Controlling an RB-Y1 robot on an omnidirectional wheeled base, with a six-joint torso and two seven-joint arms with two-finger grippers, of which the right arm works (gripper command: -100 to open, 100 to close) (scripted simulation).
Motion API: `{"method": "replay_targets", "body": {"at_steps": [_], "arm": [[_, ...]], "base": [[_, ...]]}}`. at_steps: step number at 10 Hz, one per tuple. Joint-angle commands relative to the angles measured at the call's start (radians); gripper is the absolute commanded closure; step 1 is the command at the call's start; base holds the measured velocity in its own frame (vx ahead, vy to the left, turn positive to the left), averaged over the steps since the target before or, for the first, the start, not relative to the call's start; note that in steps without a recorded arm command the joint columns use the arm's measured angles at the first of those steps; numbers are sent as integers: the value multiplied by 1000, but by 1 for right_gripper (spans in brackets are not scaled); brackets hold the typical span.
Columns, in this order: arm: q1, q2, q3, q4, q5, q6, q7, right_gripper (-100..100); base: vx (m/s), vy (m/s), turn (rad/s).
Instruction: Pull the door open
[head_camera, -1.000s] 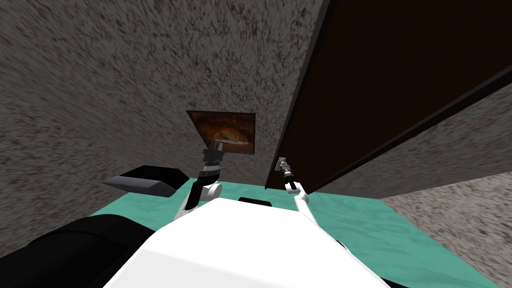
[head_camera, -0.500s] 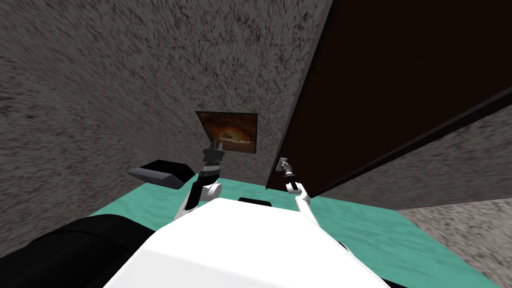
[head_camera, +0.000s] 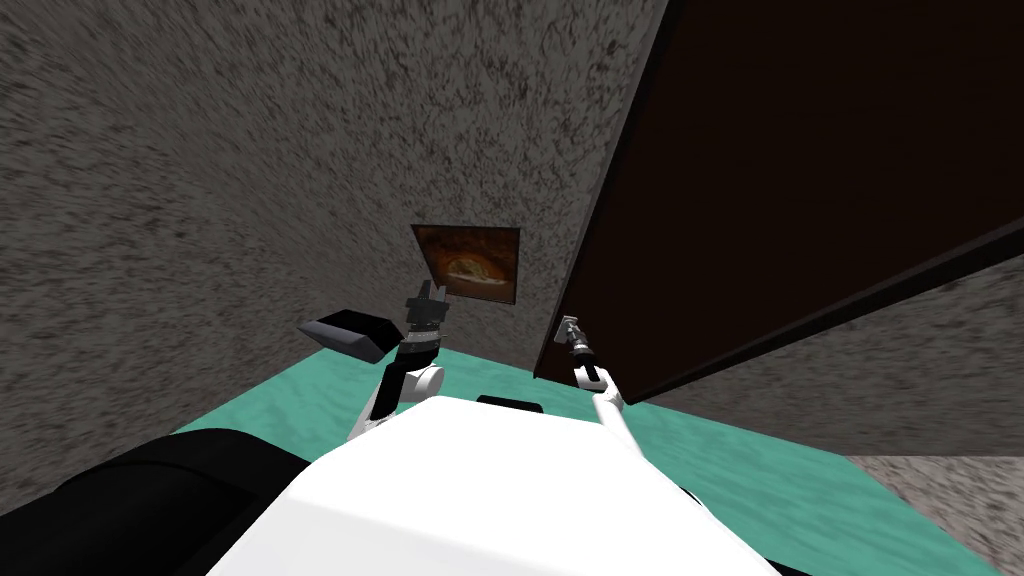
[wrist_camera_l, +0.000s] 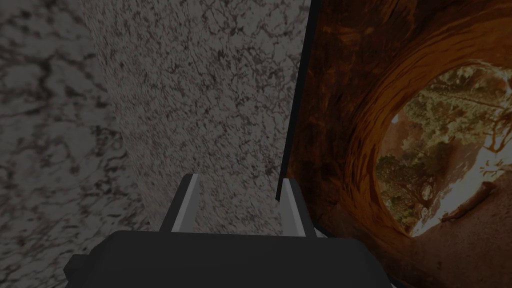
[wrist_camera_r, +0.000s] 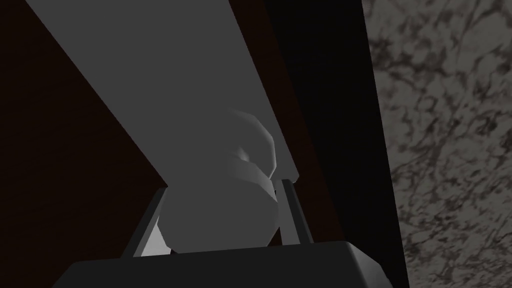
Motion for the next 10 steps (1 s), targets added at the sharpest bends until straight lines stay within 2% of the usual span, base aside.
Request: {"method": "replay_targets", "body": {"at_steps": [1,2,4,5,6,7,9,10], "arm": [[3,4,7,2,-41,-5,-50,100],[3,4,7,2,-41,-5,-61,100],[10,-2,4,0,-103,-7,-124,100],[10,-2,4,0,-103,-7,-138,100],[13,-5,2,-2,-136,-8,-172,100],[13,-5,2,-2,-136,-8,-177,100],[21,-12,-1,-4,-206,-11,-240,100],[21,-12,-1,-4,-209,-11,-257,100]], "base": [[-67,-36,181],[-52,-34,64],[-60,-47,172],[-48,-38,87],[-57,-32,125],[-53,-27,63],[-73,-36,157],[-65,-37,73]]}}
